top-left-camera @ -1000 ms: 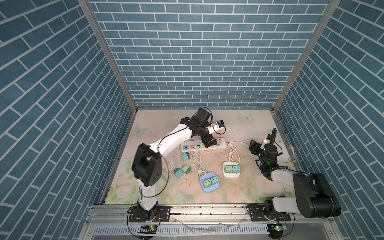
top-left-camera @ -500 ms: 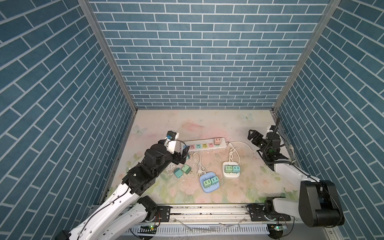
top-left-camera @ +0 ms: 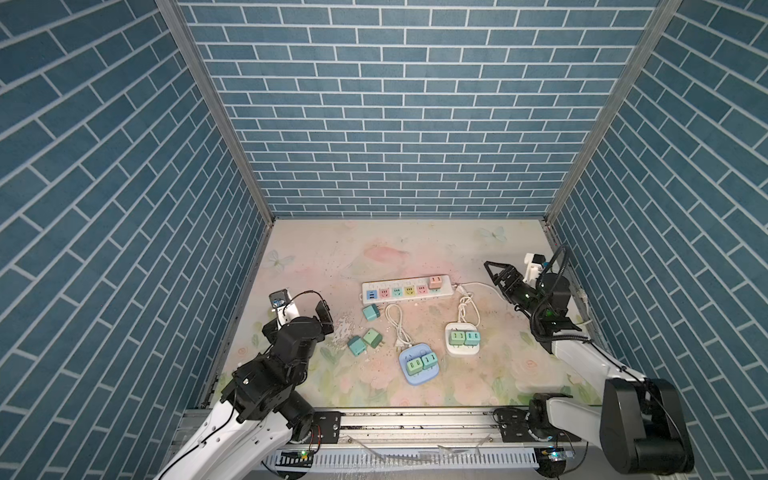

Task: Insert plugs into power strip
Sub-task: Pick up the plug from the center of the table.

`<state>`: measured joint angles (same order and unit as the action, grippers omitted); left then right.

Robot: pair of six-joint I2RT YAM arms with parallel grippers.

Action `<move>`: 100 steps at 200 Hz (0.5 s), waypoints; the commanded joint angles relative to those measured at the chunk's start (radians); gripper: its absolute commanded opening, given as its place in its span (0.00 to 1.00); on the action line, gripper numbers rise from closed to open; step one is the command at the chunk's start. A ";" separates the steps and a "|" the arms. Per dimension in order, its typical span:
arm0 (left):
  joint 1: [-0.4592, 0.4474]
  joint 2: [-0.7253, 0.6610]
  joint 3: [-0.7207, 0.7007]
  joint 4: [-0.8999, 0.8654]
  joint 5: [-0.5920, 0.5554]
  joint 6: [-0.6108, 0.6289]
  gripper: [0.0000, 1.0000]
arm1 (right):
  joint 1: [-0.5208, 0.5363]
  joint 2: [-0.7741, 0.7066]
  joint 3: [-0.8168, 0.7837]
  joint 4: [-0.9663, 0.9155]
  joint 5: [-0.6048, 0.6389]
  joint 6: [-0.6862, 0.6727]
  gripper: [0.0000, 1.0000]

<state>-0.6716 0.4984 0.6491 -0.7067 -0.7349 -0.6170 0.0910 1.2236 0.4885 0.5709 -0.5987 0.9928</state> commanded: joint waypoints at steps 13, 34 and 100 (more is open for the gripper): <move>0.004 0.053 -0.064 -0.067 -0.065 0.038 1.00 | 0.191 0.051 0.077 -0.038 -0.110 -0.080 0.97; 0.004 0.028 -0.085 -0.019 -0.037 0.087 1.00 | 0.416 0.026 0.241 -0.524 0.200 -0.309 0.91; 0.006 -0.114 -0.176 0.003 -0.039 0.021 1.00 | 0.785 0.124 0.420 -0.848 0.573 -0.453 0.77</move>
<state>-0.6697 0.4301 0.5232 -0.7212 -0.7670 -0.5659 0.7940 1.3018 0.8448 -0.0631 -0.2386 0.6437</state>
